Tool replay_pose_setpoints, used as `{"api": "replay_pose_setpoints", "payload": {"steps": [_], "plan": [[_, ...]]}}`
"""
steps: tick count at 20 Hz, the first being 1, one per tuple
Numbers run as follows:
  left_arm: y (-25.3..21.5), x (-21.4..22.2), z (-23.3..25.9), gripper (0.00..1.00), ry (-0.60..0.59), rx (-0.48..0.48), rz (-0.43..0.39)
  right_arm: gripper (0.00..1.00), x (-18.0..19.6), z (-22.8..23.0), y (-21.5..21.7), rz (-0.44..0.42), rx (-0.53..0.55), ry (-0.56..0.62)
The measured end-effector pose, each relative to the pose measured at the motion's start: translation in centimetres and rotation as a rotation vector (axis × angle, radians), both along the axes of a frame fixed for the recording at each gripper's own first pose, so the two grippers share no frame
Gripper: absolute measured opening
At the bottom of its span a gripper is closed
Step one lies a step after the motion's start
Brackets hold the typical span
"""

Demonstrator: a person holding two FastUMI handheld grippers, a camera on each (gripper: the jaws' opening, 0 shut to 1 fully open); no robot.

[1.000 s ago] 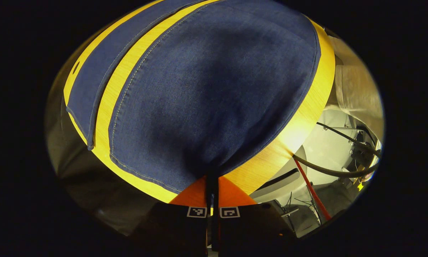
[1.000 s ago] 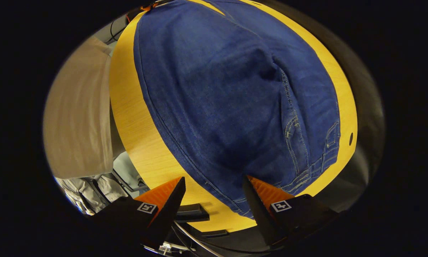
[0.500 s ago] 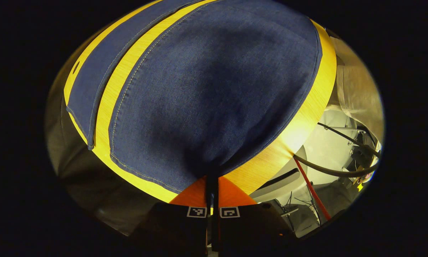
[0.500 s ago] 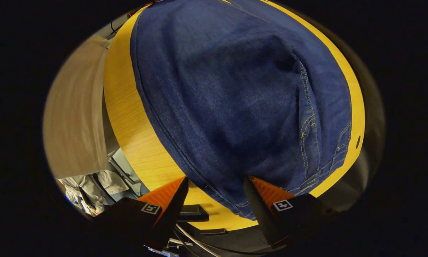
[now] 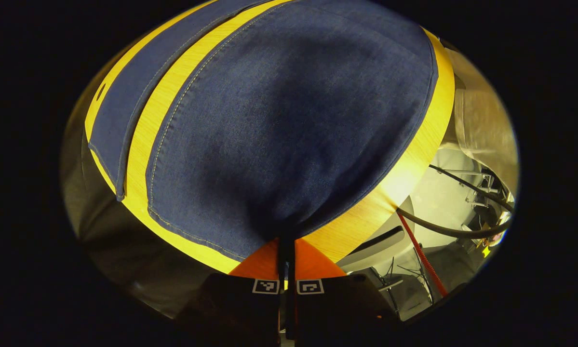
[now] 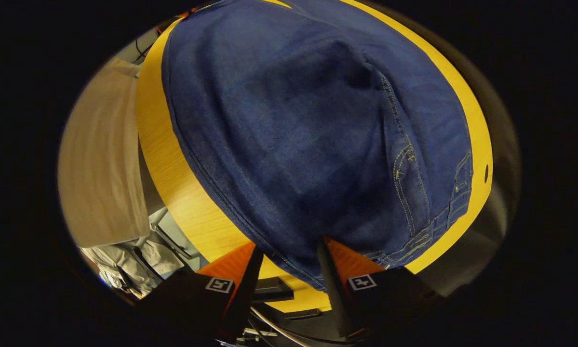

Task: Grasp the waist and the cuffs of the jeans and fold them to make the two legs overlap; first hold the waist and fold one-third of the jeans toward the cuffs, then hold the cuffs and fold the remaining one-third in the same direction to finish folding.

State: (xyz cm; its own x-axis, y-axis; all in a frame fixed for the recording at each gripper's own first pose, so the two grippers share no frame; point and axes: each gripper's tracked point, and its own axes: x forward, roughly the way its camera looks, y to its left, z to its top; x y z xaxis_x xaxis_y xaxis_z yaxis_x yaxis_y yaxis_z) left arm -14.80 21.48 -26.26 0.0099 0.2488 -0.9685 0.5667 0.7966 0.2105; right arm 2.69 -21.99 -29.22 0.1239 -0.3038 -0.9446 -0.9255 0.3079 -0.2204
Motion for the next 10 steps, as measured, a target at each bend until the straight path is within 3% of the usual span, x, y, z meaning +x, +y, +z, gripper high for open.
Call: {"api": "replay_pose_setpoints", "payload": {"steps": [3,4,5,7,10], "plan": [[0.1,0.1,0.0,0.00,-0.008,-0.001,-0.004,0.43,0.9,0.3,0.8,-0.025,0.024,-0.035],[0.1,0.1,0.0,0.00,-0.012,-0.002,-0.004,0.24,1.3,0.3,0.8,-0.034,0.036,-0.056],[0.1,0.0,0.0,0.00,-0.018,-0.004,-0.004,0.17,1.4,0.3,0.8,-0.048,0.046,-0.071],[0.1,0.0,-0.1,0.00,-0.035,-0.009,0.002,0.16,1.7,0.5,0.4,-0.064,0.065,-0.108],[0.1,0.1,-0.3,0.00,-0.113,-0.028,0.041,0.05,1.7,0.8,0.4,-0.147,0.097,-0.206]]}}
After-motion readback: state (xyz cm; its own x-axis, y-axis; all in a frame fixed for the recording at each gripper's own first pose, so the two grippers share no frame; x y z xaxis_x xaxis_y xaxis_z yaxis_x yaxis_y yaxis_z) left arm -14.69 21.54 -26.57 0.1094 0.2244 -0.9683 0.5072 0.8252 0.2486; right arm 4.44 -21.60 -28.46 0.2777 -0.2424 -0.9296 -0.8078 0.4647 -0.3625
